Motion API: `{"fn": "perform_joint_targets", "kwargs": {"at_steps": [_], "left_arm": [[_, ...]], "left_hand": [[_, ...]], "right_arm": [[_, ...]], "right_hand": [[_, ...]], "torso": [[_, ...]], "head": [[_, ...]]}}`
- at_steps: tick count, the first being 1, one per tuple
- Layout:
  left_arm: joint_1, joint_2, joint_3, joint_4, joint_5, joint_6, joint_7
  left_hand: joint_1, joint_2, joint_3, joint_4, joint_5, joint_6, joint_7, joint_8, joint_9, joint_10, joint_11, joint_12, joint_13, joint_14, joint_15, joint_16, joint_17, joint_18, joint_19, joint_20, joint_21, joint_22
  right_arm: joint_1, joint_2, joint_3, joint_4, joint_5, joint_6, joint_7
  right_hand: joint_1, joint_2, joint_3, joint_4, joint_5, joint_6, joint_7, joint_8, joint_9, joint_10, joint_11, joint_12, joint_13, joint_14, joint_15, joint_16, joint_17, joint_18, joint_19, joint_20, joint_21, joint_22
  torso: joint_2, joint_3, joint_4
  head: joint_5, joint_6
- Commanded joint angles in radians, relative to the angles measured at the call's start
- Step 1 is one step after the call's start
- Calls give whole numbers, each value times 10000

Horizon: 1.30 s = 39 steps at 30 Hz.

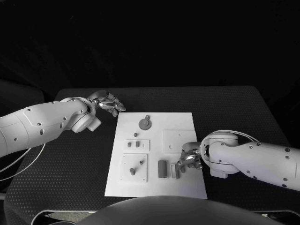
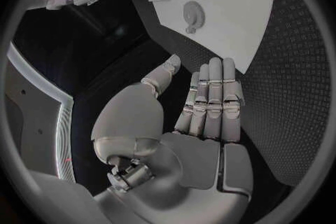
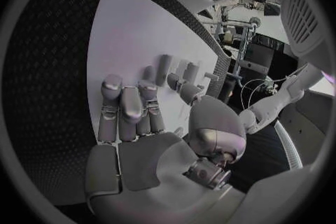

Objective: Assemble the parts on the task board

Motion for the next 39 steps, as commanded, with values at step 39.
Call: {"fn": "perform_joint_targets", "kwargs": {"at_steps": [39], "left_arm": [[13, -13, 2, 53, -66, 150, 14]], "left_hand": [[-101, -4, 45, 25, 45, -77, -9, -5, 12, -79, -15, -8, -6, 85, 2, -73, 43, 102, 20, 66, -42, 25]], "right_arm": [[-103, 455, -74, 8, -2156, 1714, -378]], "right_hand": [[-219, 258, 125, -599, -63, 480, -232, 527, 112, 304, -240, -72, -27, 413, -171, 119, 332, 290, 179, -151, 126, 76]], "torso": [[2, 13, -24]], "head": [[33, 0]]}}
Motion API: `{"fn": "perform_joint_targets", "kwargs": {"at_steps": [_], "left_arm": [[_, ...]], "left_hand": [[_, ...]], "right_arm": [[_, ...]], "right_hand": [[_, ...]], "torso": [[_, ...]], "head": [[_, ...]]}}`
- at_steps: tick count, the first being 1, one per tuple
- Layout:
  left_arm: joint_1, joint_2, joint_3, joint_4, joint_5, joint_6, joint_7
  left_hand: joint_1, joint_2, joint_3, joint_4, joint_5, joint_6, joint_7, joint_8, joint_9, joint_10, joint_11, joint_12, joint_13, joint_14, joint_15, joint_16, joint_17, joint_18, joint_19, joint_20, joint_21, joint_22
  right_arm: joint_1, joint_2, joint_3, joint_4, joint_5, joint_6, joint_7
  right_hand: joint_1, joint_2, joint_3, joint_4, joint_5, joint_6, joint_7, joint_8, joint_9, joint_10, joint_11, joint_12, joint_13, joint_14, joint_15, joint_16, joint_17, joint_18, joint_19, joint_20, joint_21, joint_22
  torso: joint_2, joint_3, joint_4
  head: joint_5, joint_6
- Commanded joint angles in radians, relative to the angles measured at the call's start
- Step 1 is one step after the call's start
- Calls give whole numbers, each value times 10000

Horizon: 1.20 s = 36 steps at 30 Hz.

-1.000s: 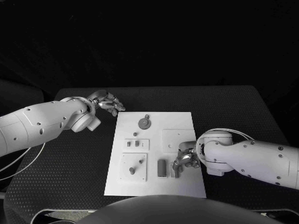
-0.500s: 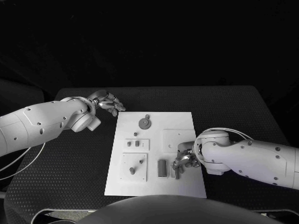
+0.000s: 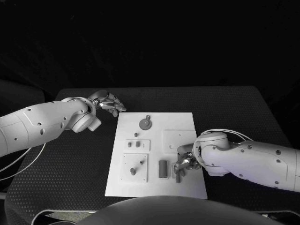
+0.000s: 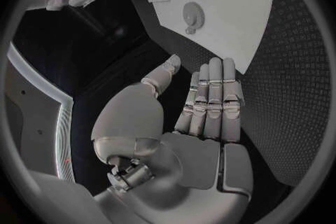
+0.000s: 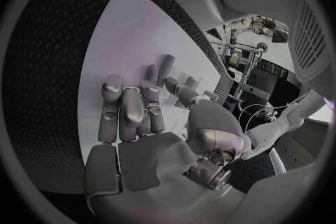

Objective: Assemble the parts on the task board

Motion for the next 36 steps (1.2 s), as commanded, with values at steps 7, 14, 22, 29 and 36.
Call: {"fn": "perform_joint_targets", "kwargs": {"at_steps": [7, 14, 22, 29, 36], "left_arm": [[12, 12, 3, 5, -31, 119, 35], [12, 19, 3, -3, -31, 125, 22], [11, 17, 3, -7, -33, 128, 14], [11, 16, 2, -10, -33, 127, 12], [11, 17, 2, -13, -40, 144, 4]], "left_hand": [[-106, -4, 44, 27, 45, -77, -9, -5, 13, -79, -15, -8, -7, 86, 2, -39, 20, 174, 20, 66, -42, 16], [-110, -3, 43, 30, 45, -78, -9, -5, 13, -79, -15, -8, -7, 88, 2, -43, 26, 174, 21, 66, -44, 17], [-112, -1, 44, 30, 45, -79, -8, -6, 13, -79, -15, -8, -6, 90, 2, -48, 32, 175, 21, 65, -45, 19], [-116, 0, 44, 32, 45, -81, -8, -6, 12, -79, -16, -8, -6, 91, 2, -52, 38, 175, 21, 65, -47, 21], [-116, -1, 44, 31, 45, -82, -8, -7, 12, -79, -16, -8, -6, 92, 1, -56, 43, 175, 21, 64, -48, 22]], "right_arm": [[-114, -111, -107, -41, -964, 239, -161], [-117, -220, -107, -24, -1149, -4, -113], [-117, -322, -107, 78, -1505, -28, -74], [-117, -372, -108, 293, -2569, 109, -7], [-122, -367, -112, 463, -2949, 425, -8]], "right_hand": [[69, -423, 22, -48, -61, -154, 101, 2, -51, 4, 40, -122, -8, -44, -10, -99, -111, 277, -3, -54, -28, -3], [245, -516, 71, -111, -64, -302, 152, -51, -85, -50, 87, -136, 13, -118, 6, -137, -175, 277, -21, -54, -57, -19], [361, -666, 60, -178, -68, -396, 189, -79, -113, -102, 124, -150, 29, -197, 32, -179, -248, 277, -45, -40, -81, -29], [501, -1233, 120, 45, -66, -637, 282, -158, -188, -300, 216, -166, 82, -462, 107, -284, -433, 277, -146, 15, -159, -55], [580, -1640, 188, 406, -70, -748, 324, -152, -207, -443, 257, -150, 124, -654, 144, -334, -537, 277, -214, 51, -191, -61]], "torso": [[2, 2, -1], [-1, 1, 2], [0, -1, 2], [-2, -2, -3], [-1, -3, 0]], "head": [[-38, 0], [-51, 0], [-47, 0], [-63, 0], [-78, 0]]}}
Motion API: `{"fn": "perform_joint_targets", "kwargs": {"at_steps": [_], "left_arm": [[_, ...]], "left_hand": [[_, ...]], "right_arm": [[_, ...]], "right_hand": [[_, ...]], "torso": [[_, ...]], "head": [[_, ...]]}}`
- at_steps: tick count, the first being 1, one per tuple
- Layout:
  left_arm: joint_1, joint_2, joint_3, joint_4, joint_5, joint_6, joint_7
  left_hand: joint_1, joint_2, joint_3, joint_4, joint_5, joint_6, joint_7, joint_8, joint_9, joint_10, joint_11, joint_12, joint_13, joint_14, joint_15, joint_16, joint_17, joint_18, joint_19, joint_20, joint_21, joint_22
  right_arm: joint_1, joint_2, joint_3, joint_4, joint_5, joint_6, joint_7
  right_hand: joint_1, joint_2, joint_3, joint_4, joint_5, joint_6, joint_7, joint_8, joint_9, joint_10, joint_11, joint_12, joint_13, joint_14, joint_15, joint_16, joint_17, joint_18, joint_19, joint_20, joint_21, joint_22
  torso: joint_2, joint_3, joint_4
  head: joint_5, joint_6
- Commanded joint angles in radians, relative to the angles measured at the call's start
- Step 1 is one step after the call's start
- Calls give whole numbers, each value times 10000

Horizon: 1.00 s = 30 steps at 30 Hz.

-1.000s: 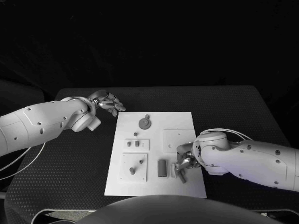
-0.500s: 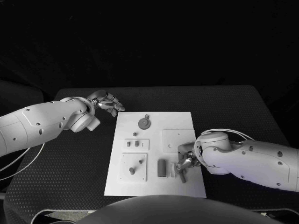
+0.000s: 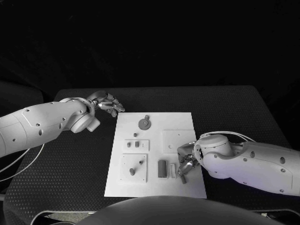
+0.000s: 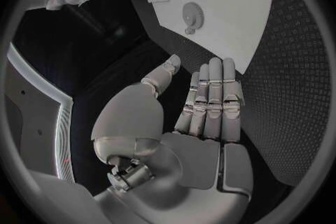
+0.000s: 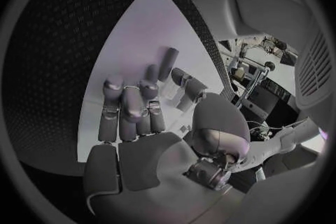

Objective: Assemble the parts on the task board

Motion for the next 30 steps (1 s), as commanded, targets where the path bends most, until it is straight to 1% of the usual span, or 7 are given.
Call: {"fn": "perform_joint_targets", "kwargs": {"at_steps": [1, 5, 7, 17, 22, 25, 30], "left_arm": [[11, 12, 3, 10, -33, 137, 35], [11, 10, 3, 8, -38, 144, 31], [11, 10, 3, 4, -39, 143, 27], [11, 22, 3, -1, -51, 160, 14], [10, 16, 3, -3, -53, 165, 12], [10, 21, 2, 0, -53, 170, 12], [10, 23, 2, 2, -55, 182, 11]], "left_hand": [[-117, -1, 44, 31, 45, -82, -8, -7, 12, -79, -16, -9, -6, 92, 1, -57, 16, 105, 21, 64, -48, 16], [-117, 1, 44, 31, 45, -82, -8, -7, 12, -79, -16, -8, -6, 93, 1, -60, 19, 105, 21, 64, -49, 17], [-119, 2, 44, 32, 45, -82, -8, -7, 12, -79, -16, -8, -6, 94, 1, -61, 20, 105, 22, 64, -49, 17], [-119, 6, 46, 32, 45, -83, -8, -7, 12, -79, -16, -9, -5, 96, 1, -68, 29, 106, 22, 63, -51, 20], [-122, 8, 46, 33, 45, -83, -8, -7, 12, -79, -16, -9, -5, 97, 1, -71, 33, 105, 22, 64, -52, 21], [-123, 9, 46, 34, 45, -84, -7, -7, 12, -78, -16, -8, -5, 97, 1, -73, 35, 105, 22, 64, -53, 21], [-124, 11, 47, 35, 45, -84, -7, -7, 12, -78, -16, -8, -5, 98, 1, -77, 40, 105, 22, 64, -54, 23]], "right_arm": [[-60, -37, -57, -60, -980, 462, -283], [-65, -43, -59, -35, -1129, 492, -309], [-68, -42, -60, -25, -1134, 496, -317], [-100, -60, -68, 200, -1075, 609, -301], [-121, -131, -68, 284, -1005, 601, -292], [-121, -125, -68, 327, -937, 692, -292], [-124, -108, -68, 373, -819, 848, -298]], "right_hand": [[18, -156, 7, 134, -32, -573, 508, -154, -14, -101, -14, -25, 13, -108, 3, -55, -13, 182, -66, 14, -34, -15], [-28, -337, 18, 421, -34, -600, 511, -129, -13, -131, -10, -9, 23, -129, 5, -45, -1, 182, -72, 20, -33, -16], [-81, -392, 18, 581, -37, -601, 509, -109, -9, -137, -13, -1, 26, -116, 3, -29, 26, 182, -71, 19, -30, -16], [-135, -450, 16, 786, -40, -566, 490, -53, 11, -132, -32, 19, 31, -85, -12, -2, 64, 182, -59, 7, -15, -12], [-232, -496, 3, 1020, -41, -440, 434, 89, 101, -113, -84, 32, 25, -38, -48, 28, 118, 182, -53, -7, 0, -8], [-325, -493, -18, 1127, -43, -434, 420, 119, 128, -95, -96, 38, 21, 0, -61, 50, 158, 182, -48, -13, 8, -5], [-378, -503, -34, 1168, -44, -427, 411, 140, 146, -81, -106, 43, 19, 22, -69, 65, 182, 182, -45, -20, 17, -1]], "torso": [[-1, 1, 2], [0, 4, 4], [1, 0, 8], [0, 0, 8], [-2, -3, 9], [1, -4, 7], [0, -4, 11]], "head": [[-4, 0], [-5, 0], [-11, 0], [-24, 0], [-18, 0], [-25, 0], [-30, 0]]}}
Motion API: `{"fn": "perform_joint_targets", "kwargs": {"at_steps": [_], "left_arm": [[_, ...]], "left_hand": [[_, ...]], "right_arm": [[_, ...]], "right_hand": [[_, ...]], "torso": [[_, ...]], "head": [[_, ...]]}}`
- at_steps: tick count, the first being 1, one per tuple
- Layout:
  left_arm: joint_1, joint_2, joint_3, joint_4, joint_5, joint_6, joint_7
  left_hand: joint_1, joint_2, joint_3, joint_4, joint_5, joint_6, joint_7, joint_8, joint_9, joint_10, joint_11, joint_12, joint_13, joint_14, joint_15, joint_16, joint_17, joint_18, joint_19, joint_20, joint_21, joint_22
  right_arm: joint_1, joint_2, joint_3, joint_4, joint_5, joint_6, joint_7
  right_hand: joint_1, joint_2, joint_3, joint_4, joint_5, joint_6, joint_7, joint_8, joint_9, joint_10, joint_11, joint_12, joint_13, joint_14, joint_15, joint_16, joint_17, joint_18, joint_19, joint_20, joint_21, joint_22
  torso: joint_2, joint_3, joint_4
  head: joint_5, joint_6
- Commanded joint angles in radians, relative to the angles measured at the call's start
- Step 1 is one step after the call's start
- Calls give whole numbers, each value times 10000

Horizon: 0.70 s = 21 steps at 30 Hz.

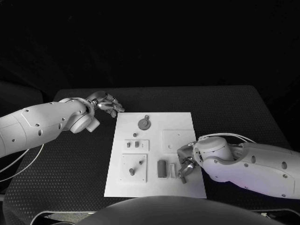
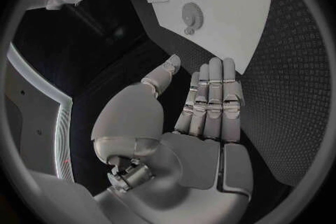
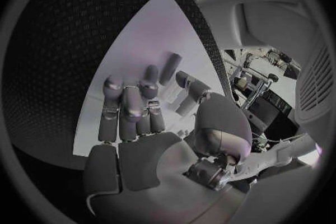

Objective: Assemble the parts on the task board

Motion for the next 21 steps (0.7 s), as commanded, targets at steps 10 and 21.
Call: {"fn": "perform_joint_targets", "kwargs": {"at_steps": [10, 21], "left_arm": [[10, 12, 2, 26, -43, 134, 42], [10, 11, 2, 31, -49, 163, 34]], "left_hand": [[-129, 14, 47, 37, 45, -84, -7, -6, 12, -78, -16, -8, -4, 100, 1, -47, 20, 172, 23, 64, -56, 12], [-132, 17, 47, 38, 45, -81, -8, -4, 13, -76, -17, -7, -3, 105, 0, -54, 31, 173, 25, 63, -57, 16]], "right_arm": [[-120, 34, -62, -8, 178, 762, -110], [-214, 365, -61, -239, -357, 1195, -130]], "right_hand": [[-120, 59, -8, 61, -43, -219, 270, 159, 79, 74, -121, 59, -9, 113, -47, 117, 113, 160, -12, -71, 52, 15], [-63, 220, -70, -176, -45, -236, 257, 193, 122, 90, -138, 54, -19, 106, -68, 120, 100, 160, -34, -96, 78, 37]], "torso": [[2, -6, 3], [2, 2, -1]], "head": [[-4, 0], [12, 0]]}}
